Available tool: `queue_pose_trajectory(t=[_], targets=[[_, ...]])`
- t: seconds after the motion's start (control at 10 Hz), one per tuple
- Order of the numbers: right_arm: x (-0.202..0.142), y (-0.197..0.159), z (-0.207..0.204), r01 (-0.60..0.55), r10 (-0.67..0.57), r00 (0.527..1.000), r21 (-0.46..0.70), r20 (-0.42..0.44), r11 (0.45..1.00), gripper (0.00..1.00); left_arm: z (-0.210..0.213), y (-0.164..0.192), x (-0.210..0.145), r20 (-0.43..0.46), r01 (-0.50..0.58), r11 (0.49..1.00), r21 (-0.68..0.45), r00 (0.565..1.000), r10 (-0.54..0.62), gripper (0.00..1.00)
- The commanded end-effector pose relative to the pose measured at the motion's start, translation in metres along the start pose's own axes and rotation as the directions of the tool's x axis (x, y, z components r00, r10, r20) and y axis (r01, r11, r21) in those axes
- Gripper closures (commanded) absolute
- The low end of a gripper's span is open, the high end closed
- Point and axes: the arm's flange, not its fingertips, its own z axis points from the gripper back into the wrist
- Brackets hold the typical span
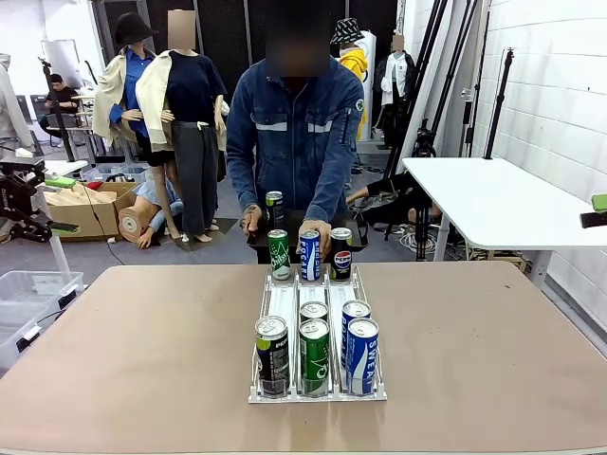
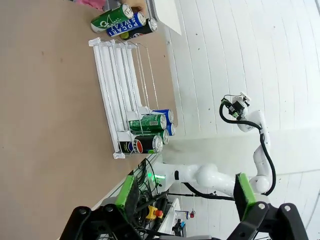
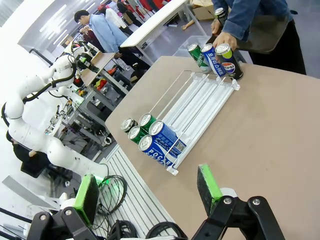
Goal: Retrieve and hand over the desired beverage to the person.
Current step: Pick up another can of the same type that the person held from the Automatic Can Dispenser.
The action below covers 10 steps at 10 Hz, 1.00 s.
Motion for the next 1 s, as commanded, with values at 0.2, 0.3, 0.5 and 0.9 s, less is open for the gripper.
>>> queue_pose_trajectory(t=[0.2, 0.3, 0.5, 0.9], targets=[[0.0010, 0.0004, -0.0009, -0.007, 0.007, 1.000, 0.009, 0.007, 1.000, 0.00, 0.0001, -0.0003, -0.0012, 0.010, 0.001, 1.000, 0.005, 1.000, -0.001, 0.00], [0.0010, 0.0004, -0.0009, -0.007, 0.007, 1.000, 0.009, 0.007, 1.000, 0.00, 0.0001, -0.0003, -0.0012, 0.010, 0.001, 1.000, 0.005, 1.000, -0.001, 0.00], [0.0010, 0.0004, -0.0009, -0.007, 0.007, 1.000, 0.009, 0.007, 1.000, 0.00, 0.0001, -0.0003, -0.0012, 0.010, 0.001, 1.000, 0.005, 1.000, -0.001, 0.00], [0.0010, 0.0004, -0.0009, -0.007, 0.007, 1.000, 0.009, 0.007, 1.000, 0.00, 0.0001, -0.0003, -0.0012, 0.010, 0.001, 1.000, 0.005, 1.000, -0.001, 0.00]])
